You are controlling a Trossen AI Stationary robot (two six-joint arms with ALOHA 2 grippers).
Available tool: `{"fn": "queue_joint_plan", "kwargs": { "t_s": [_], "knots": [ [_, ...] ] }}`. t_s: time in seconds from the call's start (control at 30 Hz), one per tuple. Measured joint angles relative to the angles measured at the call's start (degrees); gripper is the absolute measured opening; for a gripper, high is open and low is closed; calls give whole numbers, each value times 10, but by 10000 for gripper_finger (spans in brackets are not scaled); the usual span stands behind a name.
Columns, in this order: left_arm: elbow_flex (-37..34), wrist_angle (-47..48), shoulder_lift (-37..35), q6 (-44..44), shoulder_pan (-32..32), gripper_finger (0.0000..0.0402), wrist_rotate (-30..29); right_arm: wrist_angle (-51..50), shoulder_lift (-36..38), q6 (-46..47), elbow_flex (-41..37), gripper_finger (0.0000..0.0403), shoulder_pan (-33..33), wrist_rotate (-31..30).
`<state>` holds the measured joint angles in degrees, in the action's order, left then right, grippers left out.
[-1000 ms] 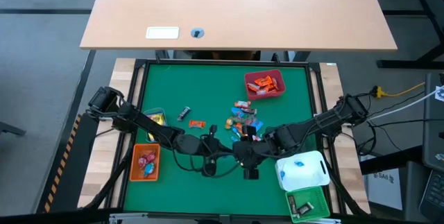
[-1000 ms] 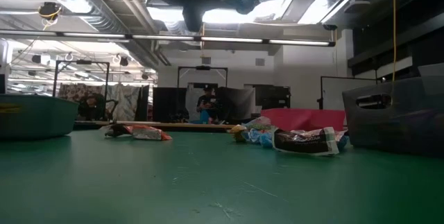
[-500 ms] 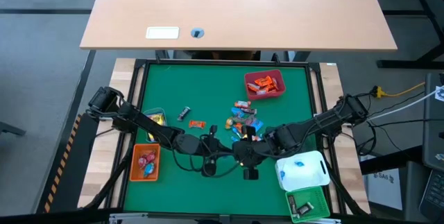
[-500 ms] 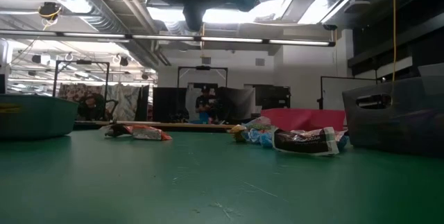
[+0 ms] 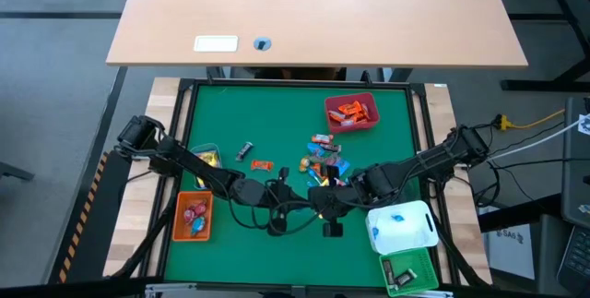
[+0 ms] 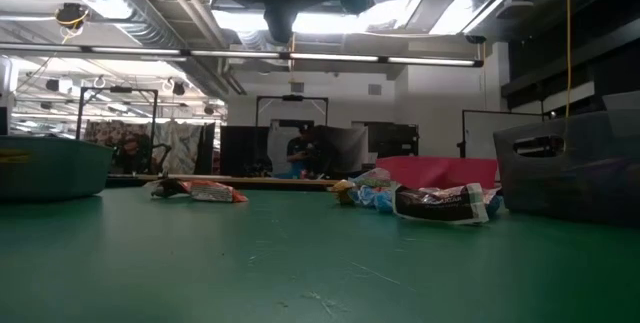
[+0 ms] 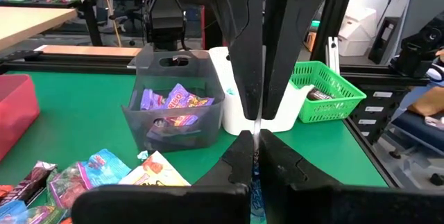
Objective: Sort candy
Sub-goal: Put the blue candy into the white bin
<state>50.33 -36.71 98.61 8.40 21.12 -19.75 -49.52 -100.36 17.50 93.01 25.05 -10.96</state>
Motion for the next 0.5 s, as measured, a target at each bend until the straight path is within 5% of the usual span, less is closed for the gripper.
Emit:
{"fn": "queue_joint_plan", "kwargs": {
  "t_s": [0.5],
  "knots": [
    [1,-3,0,0,-2,106,5,-103,3,-14,0,3,-3,55]
  ]
}}
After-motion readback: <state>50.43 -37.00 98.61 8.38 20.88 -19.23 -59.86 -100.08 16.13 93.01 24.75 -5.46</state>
